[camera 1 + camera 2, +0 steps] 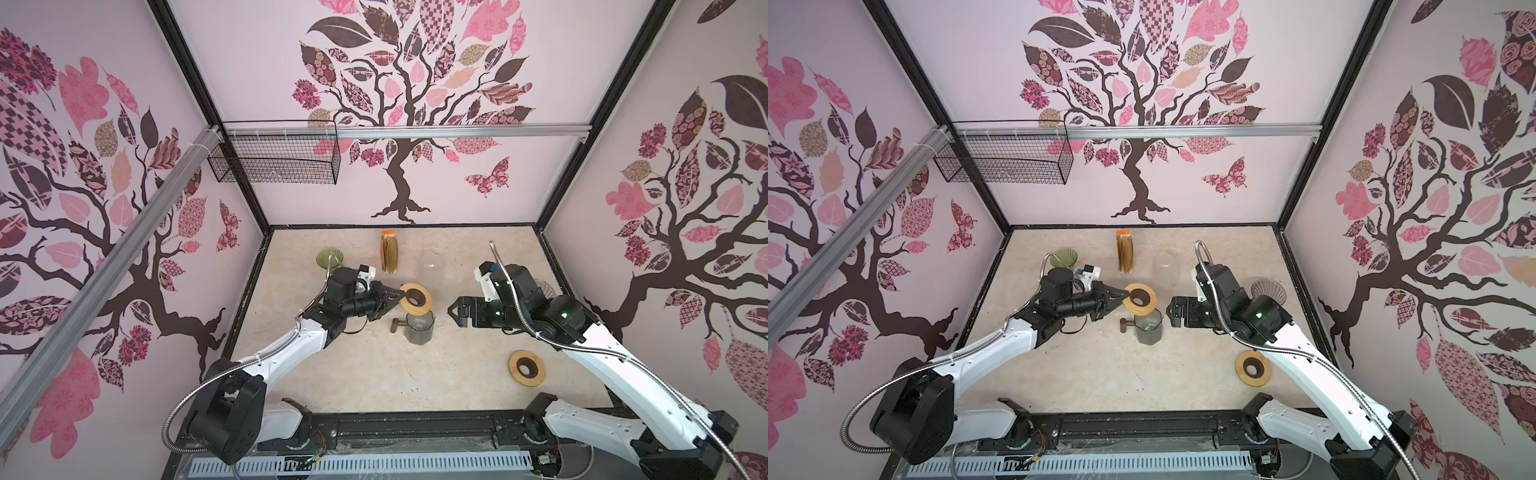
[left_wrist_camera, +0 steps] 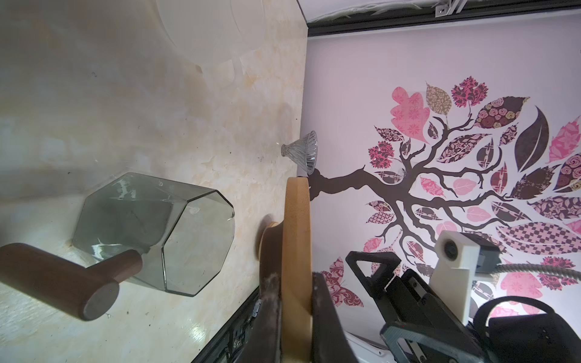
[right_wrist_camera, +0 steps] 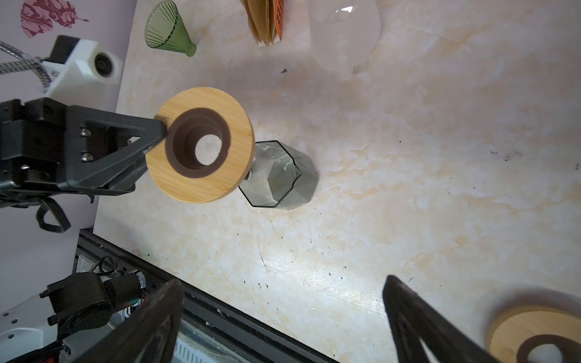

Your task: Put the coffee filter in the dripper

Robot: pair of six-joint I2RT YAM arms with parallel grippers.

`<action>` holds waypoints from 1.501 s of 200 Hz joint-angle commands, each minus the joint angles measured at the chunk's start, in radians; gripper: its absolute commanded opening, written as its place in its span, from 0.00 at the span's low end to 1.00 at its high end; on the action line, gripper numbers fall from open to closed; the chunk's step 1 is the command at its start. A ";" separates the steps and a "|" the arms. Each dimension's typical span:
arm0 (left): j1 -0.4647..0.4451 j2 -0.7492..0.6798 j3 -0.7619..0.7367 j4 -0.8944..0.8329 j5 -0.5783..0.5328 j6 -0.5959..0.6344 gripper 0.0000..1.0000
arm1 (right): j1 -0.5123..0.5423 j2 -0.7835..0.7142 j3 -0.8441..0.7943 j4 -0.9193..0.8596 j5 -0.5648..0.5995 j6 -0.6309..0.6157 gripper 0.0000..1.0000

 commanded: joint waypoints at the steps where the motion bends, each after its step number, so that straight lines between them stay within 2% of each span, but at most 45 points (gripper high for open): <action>1: -0.016 0.020 0.015 0.084 0.019 0.013 0.01 | -0.006 -0.051 -0.013 0.004 0.059 0.010 1.00; 49: -0.030 0.054 -0.004 0.095 0.025 0.024 0.01 | -0.007 -0.089 -0.035 0.019 0.036 0.012 1.00; 188: -0.041 0.122 -0.056 0.061 0.031 0.073 0.00 | -0.006 -0.040 -0.061 0.033 -0.038 -0.007 1.00; 300: -0.051 0.179 -0.024 0.071 0.047 0.075 0.00 | -0.006 -0.028 -0.061 0.025 -0.061 -0.038 1.00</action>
